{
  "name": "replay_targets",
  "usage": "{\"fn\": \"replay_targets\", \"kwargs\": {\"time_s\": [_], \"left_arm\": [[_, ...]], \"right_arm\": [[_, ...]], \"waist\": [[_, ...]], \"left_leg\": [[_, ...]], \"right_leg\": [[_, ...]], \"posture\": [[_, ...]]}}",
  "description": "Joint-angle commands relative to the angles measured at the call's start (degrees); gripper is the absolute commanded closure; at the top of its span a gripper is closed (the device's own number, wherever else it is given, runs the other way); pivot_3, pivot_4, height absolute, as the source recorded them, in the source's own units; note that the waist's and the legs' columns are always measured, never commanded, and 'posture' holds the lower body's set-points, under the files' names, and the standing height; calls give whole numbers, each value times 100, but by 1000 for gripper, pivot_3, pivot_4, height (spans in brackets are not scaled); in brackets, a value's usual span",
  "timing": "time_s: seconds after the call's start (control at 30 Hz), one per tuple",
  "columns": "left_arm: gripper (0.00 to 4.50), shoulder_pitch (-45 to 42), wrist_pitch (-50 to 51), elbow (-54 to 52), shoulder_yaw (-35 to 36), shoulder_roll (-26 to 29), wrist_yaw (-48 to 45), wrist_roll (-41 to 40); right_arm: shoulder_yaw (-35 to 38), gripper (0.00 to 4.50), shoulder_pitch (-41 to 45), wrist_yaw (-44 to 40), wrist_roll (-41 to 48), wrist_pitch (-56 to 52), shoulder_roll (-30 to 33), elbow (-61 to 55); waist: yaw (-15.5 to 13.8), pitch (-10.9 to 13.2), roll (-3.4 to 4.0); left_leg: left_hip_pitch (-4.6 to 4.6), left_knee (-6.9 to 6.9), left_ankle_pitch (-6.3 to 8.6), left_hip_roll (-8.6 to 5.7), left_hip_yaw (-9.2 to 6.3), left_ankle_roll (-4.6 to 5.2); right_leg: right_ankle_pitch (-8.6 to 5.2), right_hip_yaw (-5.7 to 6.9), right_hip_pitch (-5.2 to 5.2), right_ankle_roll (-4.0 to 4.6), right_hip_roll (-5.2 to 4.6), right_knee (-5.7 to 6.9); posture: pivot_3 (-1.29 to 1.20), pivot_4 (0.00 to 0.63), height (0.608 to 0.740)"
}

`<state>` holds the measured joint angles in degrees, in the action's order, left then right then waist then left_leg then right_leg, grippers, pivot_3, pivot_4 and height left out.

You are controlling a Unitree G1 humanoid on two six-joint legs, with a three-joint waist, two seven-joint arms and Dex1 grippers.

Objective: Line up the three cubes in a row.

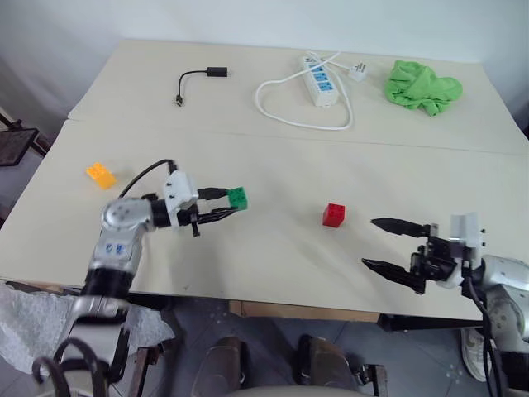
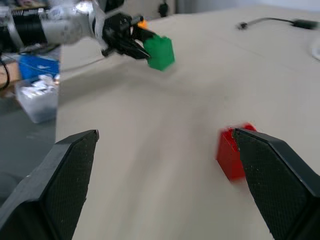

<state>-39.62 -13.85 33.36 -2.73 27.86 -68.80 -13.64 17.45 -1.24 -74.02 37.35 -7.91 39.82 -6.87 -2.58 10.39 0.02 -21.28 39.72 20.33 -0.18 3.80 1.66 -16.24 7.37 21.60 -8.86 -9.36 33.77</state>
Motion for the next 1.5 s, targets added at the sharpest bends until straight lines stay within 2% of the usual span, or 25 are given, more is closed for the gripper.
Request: {"fn": "replay_targets", "kwargs": {"time_s": [0.03, 0.13, 0.3, 0.5, 0.9, 0.97, 1.2, 1.37, 1.5], "left_arm": [[3022, -941, -707, 1452, -403, -423, -852, 339], [3022, -1623, -921, 2569, -701, -721, -1214, 756], [3022, -2155, -1225, 3524, -669, -999, -727, 1139], [3022, -2362, -1376, 3969, -647, -1302, -164, 1480], [3022, -2460, -1172, 4182, -436, -1400, -260, 1642], [2284, -2485, -1188, 4206, -422, -1386, -158, 1694], [250, -2511, -1336, 4127, -157, -1243, -193, 1626], [250, -2332, -1654, 3801, 240, -713, -939, 1253], [250, -1778, -1762, 3029, 623, -113, -1573, 707]], "right_arm": [[365, 0, -344, 112, 212, -49, 56, -391], [544, 0, -678, 266, 209, 9, -25, -600], [665, 0, -998, 472, 244, 62, -128, -888], [721, 0, -1387, 735, 227, 161, -356, -1260], [724, 0, -1584, 894, 257, 175, -389, -1445], [698, 0, -1611, 883, 264, 148, -373, -1473], [592, 0, -1561, 867, 300, 88, -356, -1494], [372, 0, -1257, 741, 268, 69, -332, -1298], [124, 0, -902, 586, 227, 68, -334, -1038]], "waist": [[-11, 1, -2], [-5, 3, -5], [107, 8, -14], [53, 9, -15], [-16, 8, -15], [-15, 8, -15], [-5, 9, -16], [83, 9, -16], [157, 9, -15]], "left_leg": [[-1, 0, -1, -1, 0, 1], [-4, -2, 1, -3, 3, 5], [-4, -5, 5, 0, 6, 13], [-5, 7, 5, -2, -6, 18], [-7, 25, 11, -3, -8, 28], [-7, 24, 11, -3, -7, 28], [-15, 23, 12, -3, -7, 29], [-15, 23, 12, -1, -6, 29], [-12, 21, 12, 3, -13, 28]], "right_leg": [[0, 3, -1, 0, 0, 1], [0, 6, 0, -1, 1, -2], [0, 5, 2, -1, 0, -4], [3, 4, -3, -6, -5, 1], [8, -3, -6, -15, -8, 2], [8, -2, -6, -15, -8, 2], [8, -1, 1, -15, -7, 0], [8, 1, 3, -14, -7, 1], [7, -1, 4, -14, -7, 2]], "posture": [[0, 150, 740], [0, 150, 740], [0, 150, 740], [0, 150, 740], [0, 150, 740], [0, 150, 740], [0, 150, 740], [0, 150, 740], [0, 150, 740]]}}
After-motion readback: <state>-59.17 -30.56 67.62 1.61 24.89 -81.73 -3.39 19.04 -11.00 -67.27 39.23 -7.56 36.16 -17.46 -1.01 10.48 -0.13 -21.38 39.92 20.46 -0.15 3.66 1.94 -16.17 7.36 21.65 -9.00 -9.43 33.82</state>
